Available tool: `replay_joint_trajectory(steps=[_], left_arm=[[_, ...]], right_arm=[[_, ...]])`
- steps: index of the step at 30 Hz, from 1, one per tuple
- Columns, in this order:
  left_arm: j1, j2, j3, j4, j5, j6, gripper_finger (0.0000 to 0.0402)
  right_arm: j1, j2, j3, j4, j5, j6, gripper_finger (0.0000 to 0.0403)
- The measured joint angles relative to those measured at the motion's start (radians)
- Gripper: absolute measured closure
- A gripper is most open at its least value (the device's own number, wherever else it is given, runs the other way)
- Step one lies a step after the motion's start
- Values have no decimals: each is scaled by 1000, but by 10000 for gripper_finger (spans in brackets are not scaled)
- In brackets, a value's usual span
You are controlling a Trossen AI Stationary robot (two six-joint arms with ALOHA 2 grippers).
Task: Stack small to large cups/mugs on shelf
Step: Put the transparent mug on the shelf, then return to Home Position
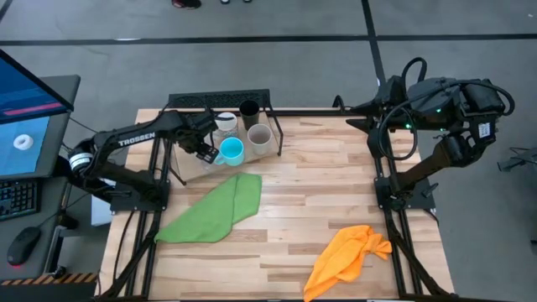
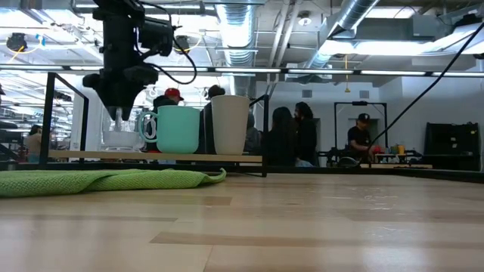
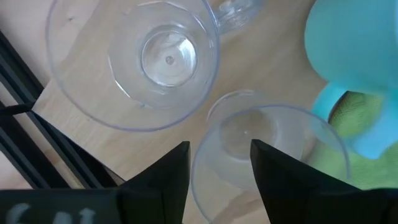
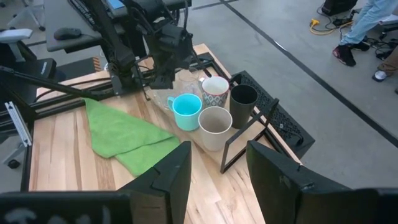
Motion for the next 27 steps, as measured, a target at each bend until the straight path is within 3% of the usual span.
replay_joint_trajectory(steps=[7, 12, 22, 25, 27], left_arm=[[0, -67, 0, 0, 3, -41, 240], [0, -107, 23, -10, 63, -71, 241], [-6, -113, 334, -71, 67, -73, 242], [-60, -144, 446, -46, 50, -28, 242], [-122, -190, 489, 27, -18, 16, 242]], right_arm=[[0, 0, 0, 0, 0, 0, 227], [0, 0, 0, 2, 0, -3, 227], [0, -65, 0, 81, 0, -47, 227], [0, -116, -1, 77, 3, -51, 227], [0, -155, 0, 76, 11, -43, 227]])
